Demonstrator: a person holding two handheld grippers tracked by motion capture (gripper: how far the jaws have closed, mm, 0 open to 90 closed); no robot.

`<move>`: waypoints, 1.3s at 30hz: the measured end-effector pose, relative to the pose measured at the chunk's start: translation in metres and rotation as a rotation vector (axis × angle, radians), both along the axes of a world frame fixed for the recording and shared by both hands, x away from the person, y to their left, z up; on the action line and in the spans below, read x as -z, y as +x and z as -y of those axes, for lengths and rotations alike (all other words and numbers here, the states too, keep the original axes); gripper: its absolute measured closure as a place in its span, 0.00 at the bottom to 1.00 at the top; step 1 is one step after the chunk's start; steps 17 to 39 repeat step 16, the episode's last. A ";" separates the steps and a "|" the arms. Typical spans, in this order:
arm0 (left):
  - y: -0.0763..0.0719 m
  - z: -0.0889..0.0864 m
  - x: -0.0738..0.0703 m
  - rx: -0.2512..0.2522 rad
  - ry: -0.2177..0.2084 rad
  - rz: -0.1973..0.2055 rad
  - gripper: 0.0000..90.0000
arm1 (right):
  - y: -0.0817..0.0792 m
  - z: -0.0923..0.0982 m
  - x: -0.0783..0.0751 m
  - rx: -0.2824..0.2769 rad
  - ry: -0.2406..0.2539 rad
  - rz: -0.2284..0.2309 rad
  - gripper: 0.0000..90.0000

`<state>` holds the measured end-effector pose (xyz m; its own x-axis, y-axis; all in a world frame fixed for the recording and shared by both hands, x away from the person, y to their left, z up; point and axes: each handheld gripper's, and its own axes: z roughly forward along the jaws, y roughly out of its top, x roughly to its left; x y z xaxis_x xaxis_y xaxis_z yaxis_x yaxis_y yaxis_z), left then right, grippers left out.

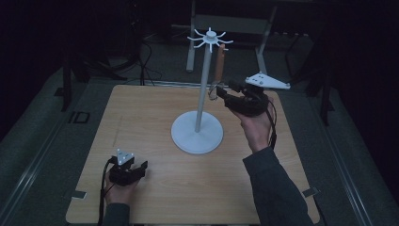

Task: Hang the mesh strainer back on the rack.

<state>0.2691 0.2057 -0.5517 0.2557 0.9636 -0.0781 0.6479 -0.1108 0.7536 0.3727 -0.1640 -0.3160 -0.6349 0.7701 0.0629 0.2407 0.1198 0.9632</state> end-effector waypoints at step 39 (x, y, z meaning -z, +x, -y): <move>0.001 0.000 0.000 -0.001 0.000 0.000 0.47 | -0.002 0.011 0.013 0.018 -0.035 -0.027 0.47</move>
